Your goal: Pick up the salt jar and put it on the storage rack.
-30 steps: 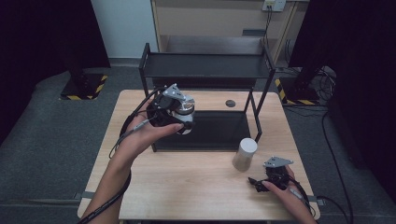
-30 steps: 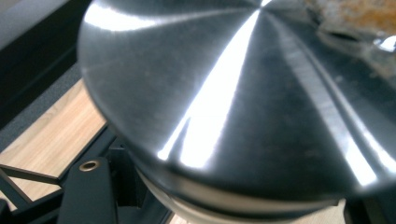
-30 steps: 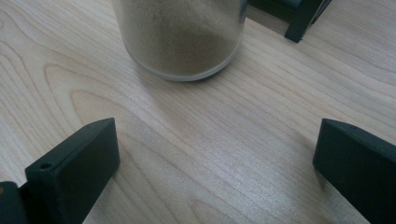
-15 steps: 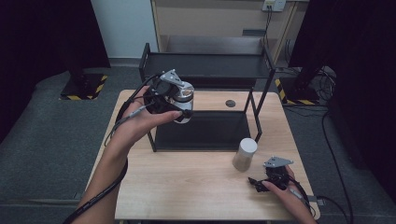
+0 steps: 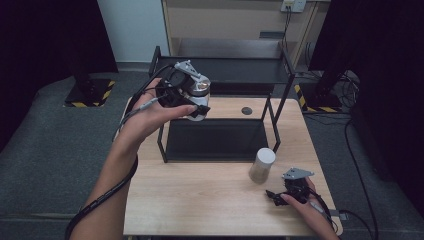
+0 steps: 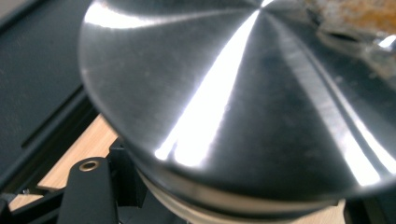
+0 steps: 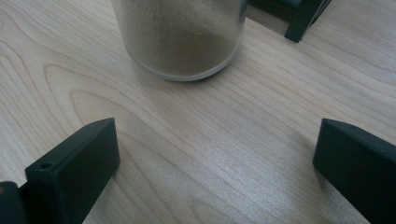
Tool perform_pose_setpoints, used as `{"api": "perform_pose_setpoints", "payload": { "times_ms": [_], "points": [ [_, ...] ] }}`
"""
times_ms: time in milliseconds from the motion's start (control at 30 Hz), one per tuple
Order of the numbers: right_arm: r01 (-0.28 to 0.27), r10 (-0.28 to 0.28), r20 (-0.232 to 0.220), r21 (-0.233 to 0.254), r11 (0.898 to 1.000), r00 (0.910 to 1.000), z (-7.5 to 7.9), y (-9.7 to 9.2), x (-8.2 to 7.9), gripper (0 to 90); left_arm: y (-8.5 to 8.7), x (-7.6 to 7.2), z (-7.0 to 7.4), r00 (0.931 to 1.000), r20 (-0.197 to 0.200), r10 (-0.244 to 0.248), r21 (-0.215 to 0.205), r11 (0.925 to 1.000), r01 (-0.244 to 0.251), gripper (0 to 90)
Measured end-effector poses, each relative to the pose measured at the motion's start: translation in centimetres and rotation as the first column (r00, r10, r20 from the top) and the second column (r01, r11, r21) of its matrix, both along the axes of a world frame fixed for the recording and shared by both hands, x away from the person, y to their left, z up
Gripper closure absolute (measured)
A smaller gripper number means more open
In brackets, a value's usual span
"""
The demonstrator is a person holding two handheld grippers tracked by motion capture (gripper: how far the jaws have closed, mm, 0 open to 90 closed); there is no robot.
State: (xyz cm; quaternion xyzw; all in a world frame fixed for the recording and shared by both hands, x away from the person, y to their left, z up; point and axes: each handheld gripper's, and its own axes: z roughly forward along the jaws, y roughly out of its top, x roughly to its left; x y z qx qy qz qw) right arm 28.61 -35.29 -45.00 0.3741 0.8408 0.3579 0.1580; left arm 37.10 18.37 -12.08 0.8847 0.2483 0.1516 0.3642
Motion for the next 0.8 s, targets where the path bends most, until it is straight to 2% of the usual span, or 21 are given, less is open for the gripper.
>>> {"api": "perform_pose_setpoints", "payload": {
  "times_ms": [233,500,800],
  "points": [
    [-0.002,0.002,0.000,0.001,1.000,1.0000,0.0,0.0,0.0,1.4,-0.2,0.9,1.2,0.9999,0.007,0.012,-0.009,0.9999,-0.012,29.5],
    [-0.003,0.003,0.000,0.001,1.000,1.0000,0.0,-0.1,0.0,1.4,-0.1,1.5,2.5,0.9985,0.027,0.048,-0.015,0.9988,-0.047,29.5],
    [-0.003,0.003,0.001,0.001,1.000,1.0000,0.0,-0.1,0.0,1.4,0.4,2.1,3.4,0.9964,0.046,0.071,-0.045,0.9966,-0.068,29.5]
  ]
}}
